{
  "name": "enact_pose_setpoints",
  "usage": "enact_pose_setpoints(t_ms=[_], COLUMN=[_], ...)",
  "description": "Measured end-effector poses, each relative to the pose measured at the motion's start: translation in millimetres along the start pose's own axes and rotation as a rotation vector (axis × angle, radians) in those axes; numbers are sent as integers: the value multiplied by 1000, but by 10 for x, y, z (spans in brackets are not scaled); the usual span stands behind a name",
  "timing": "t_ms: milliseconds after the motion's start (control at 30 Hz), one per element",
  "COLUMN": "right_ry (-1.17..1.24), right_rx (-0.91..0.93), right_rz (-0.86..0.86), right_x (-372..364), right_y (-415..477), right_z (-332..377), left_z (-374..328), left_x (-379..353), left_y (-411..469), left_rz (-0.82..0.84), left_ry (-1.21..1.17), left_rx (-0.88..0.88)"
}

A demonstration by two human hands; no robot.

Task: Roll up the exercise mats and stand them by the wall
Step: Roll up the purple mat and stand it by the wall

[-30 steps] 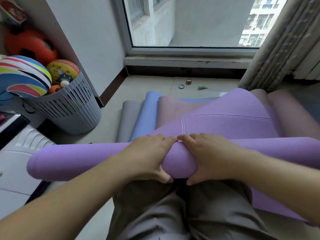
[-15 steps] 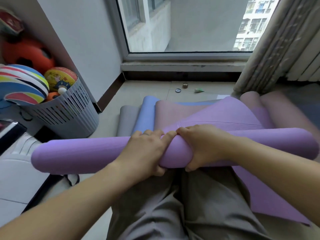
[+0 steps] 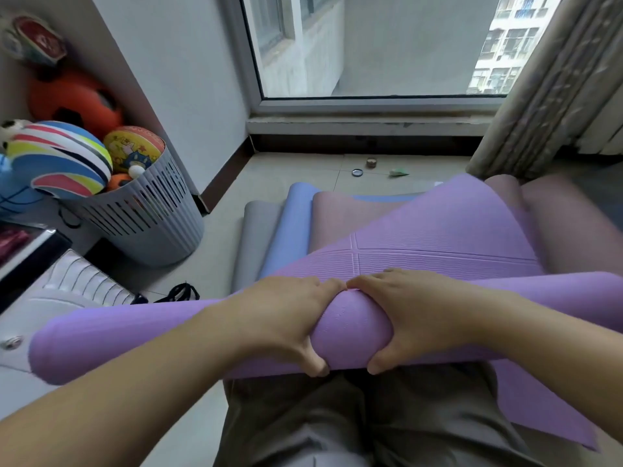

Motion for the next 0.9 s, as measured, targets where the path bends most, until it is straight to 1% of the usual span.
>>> enact_pose_setpoints(t_ms=[67, 100, 167, 200, 233, 267, 333, 367, 400, 433, 467, 567, 600, 633, 700, 733, 833, 900], right_ry=[-154, -185, -139, -83, -29, 27, 135, 164, 176, 166, 117, -189, -234, -231, -158, -110, -1, 19], right_rx=[4, 0, -31, -44, -51, -62, -97, -110, -119, -122, -118, -64, -46, -44, -57, -59, -80, -95], right_rz=[-88, -110, -93, -62, -19, 40, 152, 190, 203, 190, 136, -142, -189, -207, -183, -151, -7, 47], right_x=[-15, -34, -52, -55, -52, -58, -51, -54, -62, -56, -38, 35, 16, 9, 31, 42, 40, 13], right_y=[-75, -96, -65, -22, 38, 106, 211, 241, 259, 255, 239, 104, 73, 73, 134, 187, 335, 379], right_z=[52, 63, 3, -45, -95, -148, -249, -288, -316, -320, -306, -163, -126, -132, -204, -246, -364, -420], left_z=[103, 154, 226, 242, 238, 220, 107, 52, 43, 68, 111, 242, 274, 291, 323, 324, 183, 138], left_x=[-82, -106, -139, -136, -108, -74, -1, 6, -6, -12, -7, -16, -34, -45, -19, 8, -5, -12], left_y=[35, 57, 89, 99, 111, 119, 129, 129, 147, 160, 171, 220, 241, 260, 299, 306, 289, 287], left_rz=[104, 151, 213, 209, 170, 100, -71, -125, -141, -139, -135, -39, 7, 46, 46, 13, -121, -164], left_ry=[-109, -151, -208, -228, -211, -124, 168, 257, 286, 265, 208, 23, -17, -44, -60, -16, 316, 379], left_rx=[35, 54, 84, 96, 99, 91, 48, 37, 42, 51, 57, 76, 82, 86, 105, 115, 92, 109])
Point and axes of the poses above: each hand's wrist, its own y-axis towards the middle knuckle, its own x-axis out of the back of the hand, z = x × y, the point moved 10 cm from there along y, towards the middle knuckle, and after that the axes turned 7 degrees about -z, right-handed, at the moved point
